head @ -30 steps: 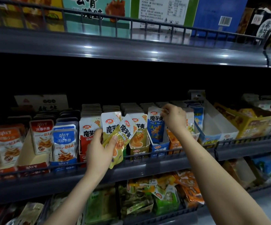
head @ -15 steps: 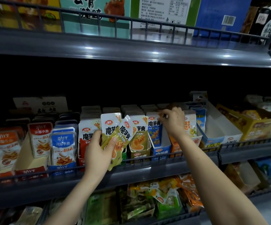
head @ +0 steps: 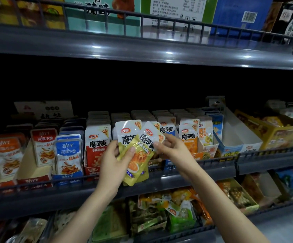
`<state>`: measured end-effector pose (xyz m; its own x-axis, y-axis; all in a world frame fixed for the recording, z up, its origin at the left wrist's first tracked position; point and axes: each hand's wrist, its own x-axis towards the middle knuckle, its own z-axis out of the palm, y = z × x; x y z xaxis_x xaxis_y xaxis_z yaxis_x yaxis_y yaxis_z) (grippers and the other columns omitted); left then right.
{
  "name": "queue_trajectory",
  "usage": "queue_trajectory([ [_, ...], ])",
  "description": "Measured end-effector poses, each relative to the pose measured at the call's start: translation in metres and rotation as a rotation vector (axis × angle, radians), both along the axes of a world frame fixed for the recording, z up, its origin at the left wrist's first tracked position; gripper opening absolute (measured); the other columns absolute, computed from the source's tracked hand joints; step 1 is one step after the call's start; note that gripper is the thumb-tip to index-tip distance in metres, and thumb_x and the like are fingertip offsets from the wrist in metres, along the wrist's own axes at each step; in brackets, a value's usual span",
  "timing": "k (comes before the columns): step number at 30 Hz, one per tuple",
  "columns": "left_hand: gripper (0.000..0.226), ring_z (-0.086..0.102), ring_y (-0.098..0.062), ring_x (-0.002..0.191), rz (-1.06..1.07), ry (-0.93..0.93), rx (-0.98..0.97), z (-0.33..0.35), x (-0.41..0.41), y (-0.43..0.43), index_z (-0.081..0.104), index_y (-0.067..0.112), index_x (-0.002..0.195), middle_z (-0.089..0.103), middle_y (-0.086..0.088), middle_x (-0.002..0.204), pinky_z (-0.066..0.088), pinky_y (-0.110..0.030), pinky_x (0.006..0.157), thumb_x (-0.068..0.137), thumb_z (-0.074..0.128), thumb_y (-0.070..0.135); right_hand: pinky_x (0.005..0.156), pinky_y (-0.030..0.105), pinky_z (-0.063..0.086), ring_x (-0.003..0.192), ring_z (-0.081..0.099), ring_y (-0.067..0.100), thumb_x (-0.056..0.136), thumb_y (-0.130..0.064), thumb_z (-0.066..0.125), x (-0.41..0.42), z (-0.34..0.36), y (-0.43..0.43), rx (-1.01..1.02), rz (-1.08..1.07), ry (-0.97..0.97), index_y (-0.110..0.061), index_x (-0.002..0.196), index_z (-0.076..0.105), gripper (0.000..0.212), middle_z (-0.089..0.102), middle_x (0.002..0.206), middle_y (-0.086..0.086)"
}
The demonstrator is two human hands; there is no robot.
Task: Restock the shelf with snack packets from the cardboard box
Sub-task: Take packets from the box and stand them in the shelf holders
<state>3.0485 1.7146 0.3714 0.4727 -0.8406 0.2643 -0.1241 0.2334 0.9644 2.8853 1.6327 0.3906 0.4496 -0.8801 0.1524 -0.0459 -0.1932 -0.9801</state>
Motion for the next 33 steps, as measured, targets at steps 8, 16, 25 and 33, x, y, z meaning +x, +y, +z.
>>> queue_trajectory([
  [8, 0.042, 0.065, -0.011, 0.102, -0.321, -0.204, 0.201, -0.004, 0.009, 0.013, 0.054, 0.019, 0.125, 0.063, 0.0, 0.118, 0.058, -0.029, 0.079, 0.086, 0.066, 0.013, 0.073, 0.019, 0.053, 0.087, 0.062, 0.001, 0.085, -0.01, 0.069, 0.0, 0.0, 0.007, -0.195, -0.013, 0.188, -0.026, 0.126, 0.052, 0.047, 0.065, 0.096, -0.015],
  [16, 0.034, 0.06, -0.005, 0.103, -0.281, -0.405, 0.205, -0.003, 0.005, 0.026, 0.056, 0.033, 0.115, 0.06, 0.017, 0.109, 0.054, -0.028, 0.087, 0.087, 0.067, 0.017, 0.07, 0.028, 0.057, 0.094, 0.069, 0.021, 0.08, 0.012, 0.063, -0.013, 0.01, 0.012, 0.027, 0.096, 0.05, -0.012, 0.105, 0.06, 0.035, 0.07, 0.101, 0.01],
  [25, 0.039, 0.057, -0.04, 0.097, 0.599, -0.987, 0.346, -0.03, 0.066, 0.031, 0.064, 0.0, 0.111, 0.06, -0.023, 0.107, 0.048, -0.049, 0.08, 0.082, 0.07, 0.027, 0.074, 0.015, 0.052, 0.091, 0.062, 0.001, 0.087, 0.004, 0.061, -0.015, 0.043, -0.021, -0.464, -0.298, 0.026, -0.011, 0.112, 0.053, 0.03, 0.062, 0.101, -0.005],
  [33, 0.044, 0.061, -0.033, 0.081, 0.562, -0.954, 0.385, -0.046, 0.079, 0.027, 0.062, -0.002, 0.108, 0.065, -0.017, 0.089, 0.05, -0.043, 0.07, 0.084, 0.069, 0.033, 0.083, 0.034, 0.046, 0.109, 0.056, 0.029, 0.09, -0.01, 0.064, 0.018, 0.011, -0.043, -0.557, -0.289, 0.524, -0.018, 0.134, 0.049, 0.048, 0.055, 0.133, 0.008],
])
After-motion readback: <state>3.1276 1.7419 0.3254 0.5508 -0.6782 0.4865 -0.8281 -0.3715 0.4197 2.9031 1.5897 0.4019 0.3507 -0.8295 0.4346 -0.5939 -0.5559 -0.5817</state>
